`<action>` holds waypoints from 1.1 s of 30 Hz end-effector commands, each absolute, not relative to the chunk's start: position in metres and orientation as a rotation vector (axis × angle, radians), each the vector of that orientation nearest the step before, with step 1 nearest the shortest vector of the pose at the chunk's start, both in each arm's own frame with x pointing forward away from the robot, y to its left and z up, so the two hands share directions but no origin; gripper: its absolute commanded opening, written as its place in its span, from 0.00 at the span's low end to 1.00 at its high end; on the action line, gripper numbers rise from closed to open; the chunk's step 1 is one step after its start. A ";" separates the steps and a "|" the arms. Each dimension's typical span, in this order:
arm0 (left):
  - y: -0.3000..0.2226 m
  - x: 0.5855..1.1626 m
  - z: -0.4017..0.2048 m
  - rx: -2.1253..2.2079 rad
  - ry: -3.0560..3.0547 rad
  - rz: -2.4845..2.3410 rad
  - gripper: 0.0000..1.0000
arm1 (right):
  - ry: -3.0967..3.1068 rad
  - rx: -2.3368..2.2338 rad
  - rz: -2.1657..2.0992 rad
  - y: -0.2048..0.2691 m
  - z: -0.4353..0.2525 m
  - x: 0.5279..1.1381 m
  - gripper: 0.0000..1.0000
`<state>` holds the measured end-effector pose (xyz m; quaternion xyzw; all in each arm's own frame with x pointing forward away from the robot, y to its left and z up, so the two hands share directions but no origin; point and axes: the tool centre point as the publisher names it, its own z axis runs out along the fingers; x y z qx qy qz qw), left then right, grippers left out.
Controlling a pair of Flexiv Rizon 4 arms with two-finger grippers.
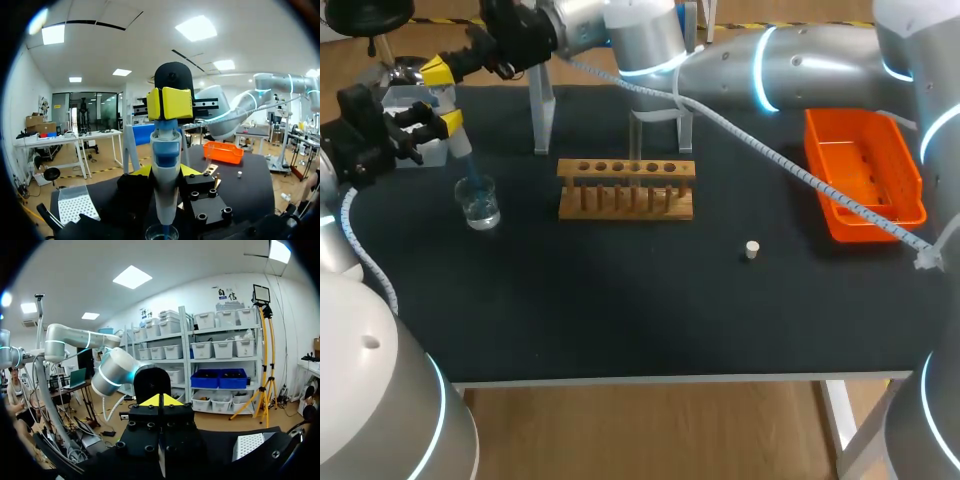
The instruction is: Invert the test tube, pick up the pipette, mount the tip to pipette, aspirate from beaker and dispense into the tube, eject the tip, return the pipette, and cap with the stopper.
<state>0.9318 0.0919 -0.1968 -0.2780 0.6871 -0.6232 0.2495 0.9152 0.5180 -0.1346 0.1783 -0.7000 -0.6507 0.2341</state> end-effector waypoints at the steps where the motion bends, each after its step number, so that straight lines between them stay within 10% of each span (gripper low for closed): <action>1: 0.091 0.933 -0.193 -0.757 1.868 -1.697 0.00 | -1.890 0.517 -1.763 0.520 -0.145 0.920 0.00; 20: 0.091 0.933 -0.193 -0.757 1.868 -1.697 0.00 | -1.899 0.544 -1.793 0.512 -0.125 0.918 0.00; 21: 0.091 0.933 -0.193 -0.757 1.868 -1.697 0.00 | -1.901 0.546 -1.798 0.511 -0.121 0.917 0.15; 23: 0.091 0.933 -0.193 -0.757 1.868 -1.697 0.00 | -1.907 0.553 -1.809 0.507 -0.113 0.916 0.85; 24: 0.091 0.933 -0.193 -0.757 1.868 -1.697 0.00 | -1.910 0.557 -1.812 0.505 -0.110 0.915 1.00; 33: 0.091 0.933 -0.193 -0.757 1.868 -1.697 0.00 | -1.979 0.560 -1.847 0.466 -0.087 0.914 1.00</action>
